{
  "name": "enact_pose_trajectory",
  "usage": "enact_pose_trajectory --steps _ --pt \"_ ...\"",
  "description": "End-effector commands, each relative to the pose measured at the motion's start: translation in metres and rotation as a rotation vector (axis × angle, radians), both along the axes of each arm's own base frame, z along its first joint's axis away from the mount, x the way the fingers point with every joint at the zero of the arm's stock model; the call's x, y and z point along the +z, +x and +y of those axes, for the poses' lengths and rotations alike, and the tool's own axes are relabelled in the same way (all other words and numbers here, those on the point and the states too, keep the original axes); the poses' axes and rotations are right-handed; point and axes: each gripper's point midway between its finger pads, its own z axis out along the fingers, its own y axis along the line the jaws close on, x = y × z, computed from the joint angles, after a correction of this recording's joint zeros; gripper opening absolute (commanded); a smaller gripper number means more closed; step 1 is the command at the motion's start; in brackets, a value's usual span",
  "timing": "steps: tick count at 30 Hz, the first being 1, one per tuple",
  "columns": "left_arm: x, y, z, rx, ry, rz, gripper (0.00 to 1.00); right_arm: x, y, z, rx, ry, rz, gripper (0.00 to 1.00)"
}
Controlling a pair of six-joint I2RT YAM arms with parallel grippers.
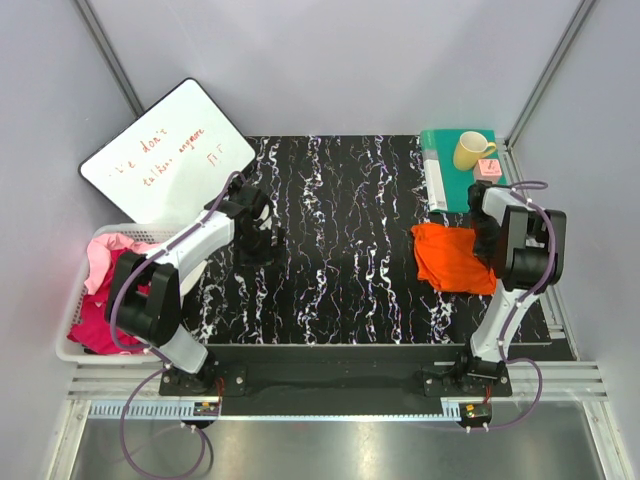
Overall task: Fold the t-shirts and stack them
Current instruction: Neatly place the folded tshirt to the corner
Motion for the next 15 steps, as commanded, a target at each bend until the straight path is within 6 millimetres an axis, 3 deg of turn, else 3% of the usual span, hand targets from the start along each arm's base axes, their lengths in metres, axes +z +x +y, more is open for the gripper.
enact_pose_trajectory --steps 1,7,12,13,15 --pt "0.0 0.006 -0.001 -0.015 -0.009 -0.029 0.88 0.0 -0.004 -0.035 -0.059 -0.132 0.02 0.0" --pt "-0.001 0.005 -0.001 -0.021 -0.012 -0.028 0.88 -0.001 -0.01 -0.058 -0.115 -0.199 0.053 0.0" --pt "-0.002 0.003 0.001 -0.024 -0.007 -0.031 0.88 0.007 0.002 -0.064 -0.122 -0.21 0.019 0.0" --pt "-0.001 0.004 0.001 -0.022 -0.006 -0.036 0.88 0.01 0.005 -0.064 -0.121 -0.208 0.009 0.02" --pt "-0.001 0.004 0.002 -0.023 -0.003 -0.038 0.89 0.018 0.016 -0.067 -0.105 -0.207 -0.017 0.14"
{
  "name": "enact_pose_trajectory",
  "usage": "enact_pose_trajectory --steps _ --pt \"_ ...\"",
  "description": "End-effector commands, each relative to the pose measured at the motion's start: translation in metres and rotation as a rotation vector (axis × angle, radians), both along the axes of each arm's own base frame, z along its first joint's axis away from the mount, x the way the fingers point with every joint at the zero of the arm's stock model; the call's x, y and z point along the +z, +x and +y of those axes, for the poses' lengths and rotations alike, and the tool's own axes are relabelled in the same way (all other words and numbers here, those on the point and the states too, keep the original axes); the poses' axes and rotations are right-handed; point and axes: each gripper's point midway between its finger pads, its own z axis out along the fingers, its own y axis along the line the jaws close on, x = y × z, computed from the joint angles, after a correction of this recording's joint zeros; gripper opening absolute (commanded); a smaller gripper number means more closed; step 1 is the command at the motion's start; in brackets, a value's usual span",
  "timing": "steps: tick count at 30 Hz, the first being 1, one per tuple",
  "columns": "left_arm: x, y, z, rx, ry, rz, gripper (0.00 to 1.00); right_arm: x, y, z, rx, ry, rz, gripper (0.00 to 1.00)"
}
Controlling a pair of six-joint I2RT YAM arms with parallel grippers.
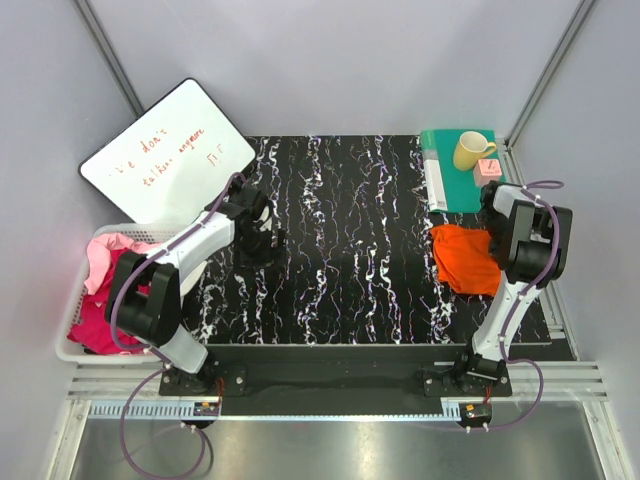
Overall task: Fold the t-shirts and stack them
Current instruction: Neatly place the folded tshirt to the corner
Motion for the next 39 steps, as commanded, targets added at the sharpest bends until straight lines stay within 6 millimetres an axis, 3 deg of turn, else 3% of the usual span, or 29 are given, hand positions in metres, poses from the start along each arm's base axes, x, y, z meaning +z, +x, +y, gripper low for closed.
enact_pose_trajectory --steps 1,4,7,11,15,20,24,25,26,28,30,33,36,39 --pt "0.002 0.004 0.001 -0.008 -0.003 -0.033 0.89 0.018 0.032 -0.014 0.01 -0.055 -0.101 0.29" --pt "0.002 0.006 0.001 -0.005 -0.004 -0.039 0.9 0.033 0.046 -0.023 0.054 -0.083 -0.109 0.59" --pt "0.001 0.009 -0.001 0.001 -0.007 -0.04 0.91 0.032 0.055 -0.016 0.047 -0.034 -0.151 0.66" --pt "0.005 0.012 -0.002 -0.001 -0.012 -0.053 0.91 0.024 0.046 -0.016 0.04 -0.036 -0.1 0.86" --pt "0.013 0.015 -0.004 -0.004 -0.025 -0.081 0.92 0.041 0.051 -0.014 0.035 -0.029 -0.167 0.93" --pt "0.023 0.021 -0.004 -0.018 -0.028 -0.12 0.93 0.098 0.085 0.014 0.085 0.065 -0.371 1.0" --pt "0.029 0.027 -0.003 -0.028 -0.017 -0.145 0.95 0.136 0.114 0.062 0.208 0.121 -0.488 1.0" --pt "0.029 0.027 -0.001 -0.034 -0.009 -0.148 0.96 0.148 0.125 0.085 0.266 0.134 -0.524 1.0" --pt "0.03 0.028 -0.002 -0.035 -0.009 -0.148 0.96 0.151 0.129 0.096 0.288 0.15 -0.537 1.0" --pt "0.03 0.028 -0.001 -0.038 -0.007 -0.145 0.96 0.153 0.14 0.151 0.4 0.217 -0.551 1.0" --pt "0.03 0.028 0.0 -0.036 0.002 -0.15 0.97 0.147 0.143 0.179 0.429 0.259 -0.555 1.0" --pt "0.03 0.027 0.004 -0.038 0.017 -0.151 0.97 0.121 0.14 0.251 0.527 0.417 -0.531 1.0" --pt "0.03 0.023 0.004 -0.05 0.013 -0.14 0.97 0.095 0.125 0.312 0.626 0.528 -0.479 1.0" --pt "0.034 0.024 0.007 -0.053 0.027 -0.165 0.98 0.074 0.106 0.354 0.69 0.576 -0.414 1.0"
